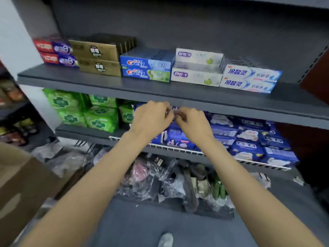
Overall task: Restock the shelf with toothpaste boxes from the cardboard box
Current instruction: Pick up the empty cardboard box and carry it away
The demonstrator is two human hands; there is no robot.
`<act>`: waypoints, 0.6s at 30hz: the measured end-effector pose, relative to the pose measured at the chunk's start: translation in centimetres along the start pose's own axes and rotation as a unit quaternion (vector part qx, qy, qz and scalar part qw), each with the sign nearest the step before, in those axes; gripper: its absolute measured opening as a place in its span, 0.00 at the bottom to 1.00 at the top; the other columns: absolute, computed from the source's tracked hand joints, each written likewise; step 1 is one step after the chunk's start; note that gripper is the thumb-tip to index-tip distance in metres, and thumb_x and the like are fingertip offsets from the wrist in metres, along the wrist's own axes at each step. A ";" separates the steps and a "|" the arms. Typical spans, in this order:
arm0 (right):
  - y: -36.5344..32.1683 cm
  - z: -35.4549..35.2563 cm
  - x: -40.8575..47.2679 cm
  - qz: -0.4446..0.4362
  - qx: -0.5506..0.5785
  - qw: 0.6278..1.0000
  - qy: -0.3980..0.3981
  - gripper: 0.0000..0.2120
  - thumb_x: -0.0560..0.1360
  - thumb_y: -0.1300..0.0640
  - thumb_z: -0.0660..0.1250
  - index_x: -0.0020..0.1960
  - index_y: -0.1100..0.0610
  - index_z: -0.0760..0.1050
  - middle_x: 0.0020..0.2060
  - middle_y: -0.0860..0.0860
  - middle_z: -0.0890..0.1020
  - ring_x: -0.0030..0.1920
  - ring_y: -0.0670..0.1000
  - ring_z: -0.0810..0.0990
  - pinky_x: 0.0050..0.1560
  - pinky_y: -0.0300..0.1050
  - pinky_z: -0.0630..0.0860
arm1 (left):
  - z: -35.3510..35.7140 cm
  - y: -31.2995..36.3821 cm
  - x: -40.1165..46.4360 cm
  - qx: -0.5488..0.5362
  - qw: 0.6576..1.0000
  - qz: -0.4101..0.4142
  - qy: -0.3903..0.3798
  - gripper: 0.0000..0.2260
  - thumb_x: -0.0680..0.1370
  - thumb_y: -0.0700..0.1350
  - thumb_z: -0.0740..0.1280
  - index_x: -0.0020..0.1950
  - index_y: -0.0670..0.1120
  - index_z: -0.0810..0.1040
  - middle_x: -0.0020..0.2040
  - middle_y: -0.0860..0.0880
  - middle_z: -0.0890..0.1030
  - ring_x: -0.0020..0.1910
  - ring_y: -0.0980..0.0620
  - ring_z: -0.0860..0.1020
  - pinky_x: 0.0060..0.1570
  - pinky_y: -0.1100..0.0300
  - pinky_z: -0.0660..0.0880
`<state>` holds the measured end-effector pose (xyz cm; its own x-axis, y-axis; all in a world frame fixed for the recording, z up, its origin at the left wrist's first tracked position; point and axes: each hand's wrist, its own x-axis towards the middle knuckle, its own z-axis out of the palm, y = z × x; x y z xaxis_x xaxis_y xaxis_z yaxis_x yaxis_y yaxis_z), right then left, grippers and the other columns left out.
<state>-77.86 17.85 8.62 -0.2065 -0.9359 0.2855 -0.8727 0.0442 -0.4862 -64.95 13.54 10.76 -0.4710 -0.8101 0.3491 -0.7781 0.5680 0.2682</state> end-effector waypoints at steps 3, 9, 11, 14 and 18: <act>-5.1 3.9 -3.0 -0.007 0.025 0.999 -0.047 0.12 0.75 0.57 0.60 0.55 0.51 0.79 0.49 0.57 0.83 0.52 0.60 0.78 0.49 0.53 0.76 | -1.7 -4.6 -5.7 0.014 0.998 -0.064 -0.013 0.11 0.78 0.51 0.59 0.51 0.48 0.78 0.47 0.44 0.82 0.51 0.39 0.78 0.44 0.53 0.73; -15.5 12.9 -7.2 -0.039 0.059 0.987 -0.144 0.12 0.75 0.58 0.60 0.54 0.52 0.79 0.48 0.57 0.83 0.52 0.60 0.79 0.49 0.52 0.77 | -4.3 -16.1 -15.7 0.035 0.984 -0.166 -0.061 0.11 0.79 0.48 0.58 0.48 0.44 0.77 0.42 0.41 0.81 0.44 0.39 0.79 0.37 0.53 0.73; -19.2 16.0 -8.3 -0.050 0.058 0.981 -0.178 0.11 0.75 0.58 0.59 0.52 0.52 0.79 0.48 0.57 0.83 0.50 0.59 0.80 0.46 0.50 0.77 | -5.1 -20.6 -18.6 0.043 0.972 -0.217 -0.075 0.11 0.79 0.47 0.59 0.51 0.43 0.77 0.45 0.41 0.81 0.45 0.40 0.79 0.38 0.54 0.72; -24.4 20.8 -9.8 -0.068 0.046 0.974 -0.210 0.12 0.75 0.58 0.59 0.53 0.54 0.78 0.50 0.58 0.81 0.51 0.60 0.79 0.47 0.49 0.76 | -6.2 -27.3 -22.5 0.058 0.956 -0.271 -0.100 0.12 0.79 0.47 0.59 0.57 0.42 0.74 0.53 0.40 0.79 0.53 0.40 0.77 0.43 0.52 0.72; -30.4 27.9 -10.6 -0.093 0.006 0.969 -0.230 0.14 0.75 0.58 0.60 0.58 0.54 0.77 0.56 0.57 0.78 0.59 0.59 0.74 0.51 0.50 0.74 | -7.3 -36.0 -26.4 0.118 0.940 -0.275 -0.166 0.17 0.78 0.48 0.62 0.64 0.40 0.68 0.61 0.40 0.71 0.63 0.41 0.69 0.54 0.49 0.71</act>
<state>-36.82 16.68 -2.66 0.1756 -0.9841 -0.0273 -0.8703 -0.1422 -0.4714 -21.47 15.56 -1.59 -0.0435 -0.9946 -0.0946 -0.9938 0.0334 0.1062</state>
